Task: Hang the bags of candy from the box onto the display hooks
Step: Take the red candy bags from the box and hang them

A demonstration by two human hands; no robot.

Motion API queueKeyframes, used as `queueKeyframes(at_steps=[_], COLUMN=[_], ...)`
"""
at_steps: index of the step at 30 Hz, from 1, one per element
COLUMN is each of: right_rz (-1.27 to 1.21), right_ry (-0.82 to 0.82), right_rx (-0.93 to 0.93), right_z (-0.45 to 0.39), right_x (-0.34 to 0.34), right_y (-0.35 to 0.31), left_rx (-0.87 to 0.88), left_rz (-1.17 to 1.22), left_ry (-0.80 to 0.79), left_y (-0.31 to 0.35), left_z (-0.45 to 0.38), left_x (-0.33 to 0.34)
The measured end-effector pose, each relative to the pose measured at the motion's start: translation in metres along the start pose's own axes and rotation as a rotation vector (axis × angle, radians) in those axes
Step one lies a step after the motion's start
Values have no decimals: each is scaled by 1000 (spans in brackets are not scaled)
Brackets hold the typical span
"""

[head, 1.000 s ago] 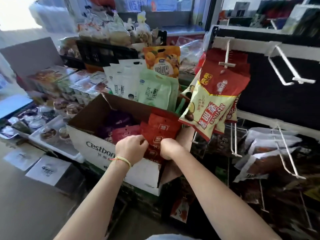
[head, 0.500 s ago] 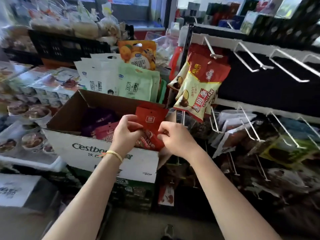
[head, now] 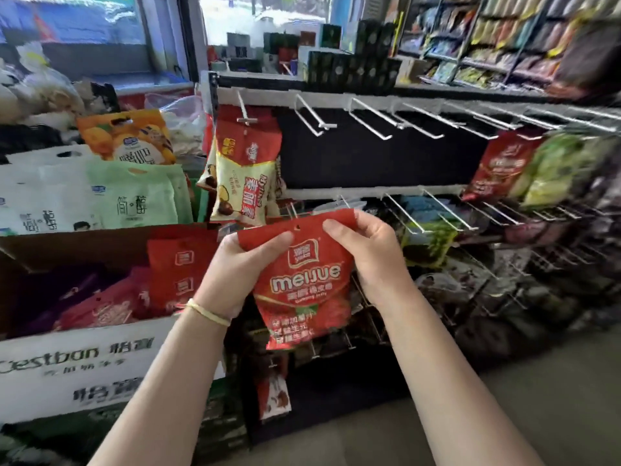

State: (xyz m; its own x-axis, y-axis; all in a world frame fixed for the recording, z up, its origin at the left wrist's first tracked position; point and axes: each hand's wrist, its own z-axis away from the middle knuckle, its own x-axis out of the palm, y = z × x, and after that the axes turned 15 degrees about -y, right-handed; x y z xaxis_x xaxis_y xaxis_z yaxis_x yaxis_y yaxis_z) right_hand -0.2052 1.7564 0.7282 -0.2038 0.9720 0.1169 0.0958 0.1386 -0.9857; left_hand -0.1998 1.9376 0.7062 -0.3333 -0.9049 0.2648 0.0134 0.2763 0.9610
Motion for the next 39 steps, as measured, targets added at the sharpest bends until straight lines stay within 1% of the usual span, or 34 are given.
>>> queueKeyframes(at_steps=[4,8,11,13,15,17,18,20,22,24,30,39], right_rz=[-21,14,59,98,202,322,331,298,259,201,18,12], right_ry=[56,67,61,87,85,40,-2,-68,-71,-42,111,147], right_rx=[-31,-73,-170,-250,-286,-233,-192,-135,-128,-142,-166,-185], right_z=[6,4,-1,-7,-16,-28,-35,-47,-59,-69,-91,-124], right_x=[-64,-147,-222,-256,-304,-351,-371,-407,-437,-460,-514,-554], right_y=[0,0,0,2,-3,-10,-16,-26,-31,-35,-47,-65], left_rx=[-38,-32,-33,-45,-53,-50,-50,-44,-34,-28,2,57], left_rz=[44,34,20,24,13,3,-2,-22,-40,-45,-65,-67], left_ry=[18,10,17,27,56,74,79,94,103,94,64,100], left_y=[-21,-46,-73,-86,-98,-105,-108,-110,-110,-111,-122,-127], left_z=[-36,-87,-134,-158,-192,-221,-234,-258,-279,-298,-341,-397], left_x=[63,131,190,216,252,283,295,319,339,357,391,419])
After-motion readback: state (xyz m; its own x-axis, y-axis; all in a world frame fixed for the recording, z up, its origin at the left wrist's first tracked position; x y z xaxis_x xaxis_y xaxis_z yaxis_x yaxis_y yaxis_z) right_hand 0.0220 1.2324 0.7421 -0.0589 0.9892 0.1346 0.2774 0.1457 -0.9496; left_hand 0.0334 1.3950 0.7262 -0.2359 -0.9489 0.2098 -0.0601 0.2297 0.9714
